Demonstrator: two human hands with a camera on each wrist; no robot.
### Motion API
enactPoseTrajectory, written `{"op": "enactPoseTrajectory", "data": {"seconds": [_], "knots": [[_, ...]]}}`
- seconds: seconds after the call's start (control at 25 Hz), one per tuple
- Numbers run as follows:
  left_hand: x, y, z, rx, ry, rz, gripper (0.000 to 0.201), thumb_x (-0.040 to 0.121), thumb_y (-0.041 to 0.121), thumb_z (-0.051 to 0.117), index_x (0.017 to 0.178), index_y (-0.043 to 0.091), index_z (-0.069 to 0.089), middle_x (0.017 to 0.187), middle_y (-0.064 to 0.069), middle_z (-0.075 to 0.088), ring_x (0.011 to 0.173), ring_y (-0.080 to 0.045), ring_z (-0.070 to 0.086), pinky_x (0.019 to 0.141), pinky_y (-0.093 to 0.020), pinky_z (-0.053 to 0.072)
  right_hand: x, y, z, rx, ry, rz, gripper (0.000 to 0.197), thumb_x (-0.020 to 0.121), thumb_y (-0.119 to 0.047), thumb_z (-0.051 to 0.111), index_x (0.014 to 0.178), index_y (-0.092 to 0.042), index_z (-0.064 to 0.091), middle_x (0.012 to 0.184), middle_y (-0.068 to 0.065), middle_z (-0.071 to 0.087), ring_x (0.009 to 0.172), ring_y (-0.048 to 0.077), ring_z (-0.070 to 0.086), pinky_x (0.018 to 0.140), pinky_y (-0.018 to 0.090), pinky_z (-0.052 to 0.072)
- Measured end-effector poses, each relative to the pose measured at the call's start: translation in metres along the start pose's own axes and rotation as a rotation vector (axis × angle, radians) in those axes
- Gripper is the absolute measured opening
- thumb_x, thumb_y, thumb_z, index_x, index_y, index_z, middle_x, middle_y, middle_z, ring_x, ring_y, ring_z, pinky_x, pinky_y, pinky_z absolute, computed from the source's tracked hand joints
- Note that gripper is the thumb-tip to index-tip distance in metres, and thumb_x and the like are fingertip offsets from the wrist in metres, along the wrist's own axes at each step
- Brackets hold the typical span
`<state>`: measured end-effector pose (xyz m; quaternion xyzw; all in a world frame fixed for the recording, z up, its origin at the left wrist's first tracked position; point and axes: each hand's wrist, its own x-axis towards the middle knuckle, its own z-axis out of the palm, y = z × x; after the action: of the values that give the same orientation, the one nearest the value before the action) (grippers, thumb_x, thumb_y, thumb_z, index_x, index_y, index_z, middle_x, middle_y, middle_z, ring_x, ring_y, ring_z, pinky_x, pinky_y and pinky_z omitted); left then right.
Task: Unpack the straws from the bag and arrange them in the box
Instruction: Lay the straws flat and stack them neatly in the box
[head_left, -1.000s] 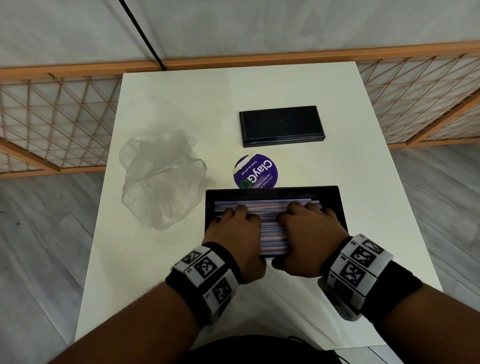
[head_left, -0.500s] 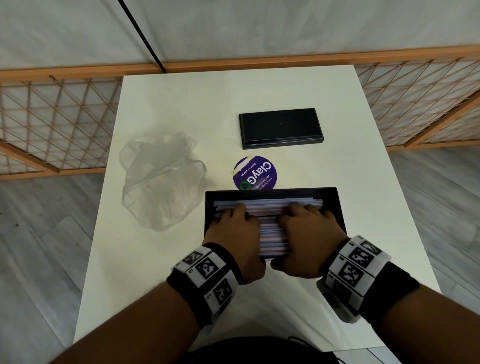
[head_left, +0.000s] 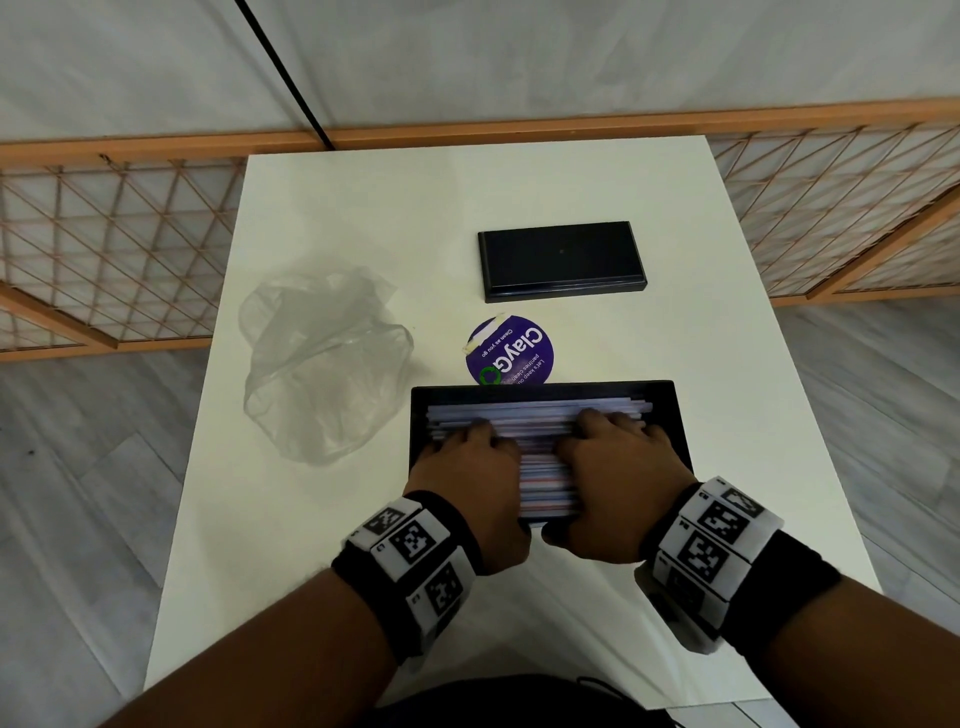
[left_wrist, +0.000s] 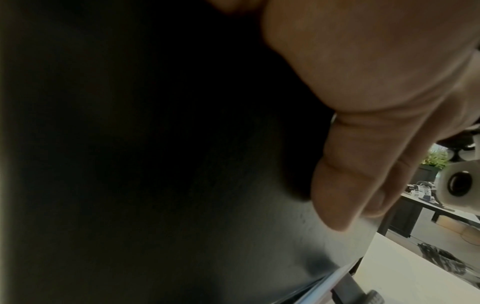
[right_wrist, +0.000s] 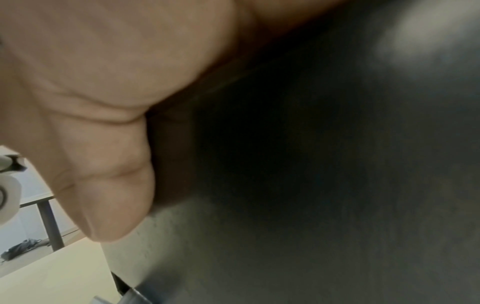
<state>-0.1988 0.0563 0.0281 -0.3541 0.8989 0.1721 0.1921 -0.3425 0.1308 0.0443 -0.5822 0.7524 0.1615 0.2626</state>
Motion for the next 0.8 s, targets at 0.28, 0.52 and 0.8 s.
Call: {"op": "enactPoseTrajectory", "data": {"seconds": [0.28,0.52,0.8], "knots": [[0.0001,-0.0009,-0.0007,0.008,0.007,0.019,0.059,0.078,0.047,0.066,0.129,0.024,0.048,0.129,0.002,0.054,0.12,-0.023,0.053,0.105,-0.039,0.041,-0.0019,0.0004,-0.0018,0.04,0.01,-0.024,0.063,0.061,-0.067,0.062,0.114,-0.033,0.056,0.11,-0.011,0.066,0.109,0.018,0.062,0.106,0.041,0.04],[-0.0048,0.0038,-0.0035,0.061,0.04,0.1,0.062,0.077,0.05,0.065,0.129,0.024,0.043,0.13,0.001,0.051,0.12,-0.025,0.051,0.102,-0.042,0.043,0.0,-0.0014,-0.0033,0.004,-0.012,-0.025,0.064,0.06,-0.069,0.062,0.114,-0.034,0.058,0.116,-0.007,0.054,0.111,0.023,0.057,0.101,0.043,0.04],[-0.0022,0.0011,-0.0003,0.012,0.054,0.089,0.058,0.077,0.05,0.063,0.126,0.025,0.043,0.127,0.002,0.052,0.117,-0.023,0.054,0.101,-0.041,0.044,-0.005,0.0047,-0.0062,-0.005,0.017,-0.005,0.071,0.056,-0.076,0.056,0.113,-0.033,0.055,0.111,-0.011,0.064,0.106,0.018,0.061,0.101,0.039,0.042]]}}
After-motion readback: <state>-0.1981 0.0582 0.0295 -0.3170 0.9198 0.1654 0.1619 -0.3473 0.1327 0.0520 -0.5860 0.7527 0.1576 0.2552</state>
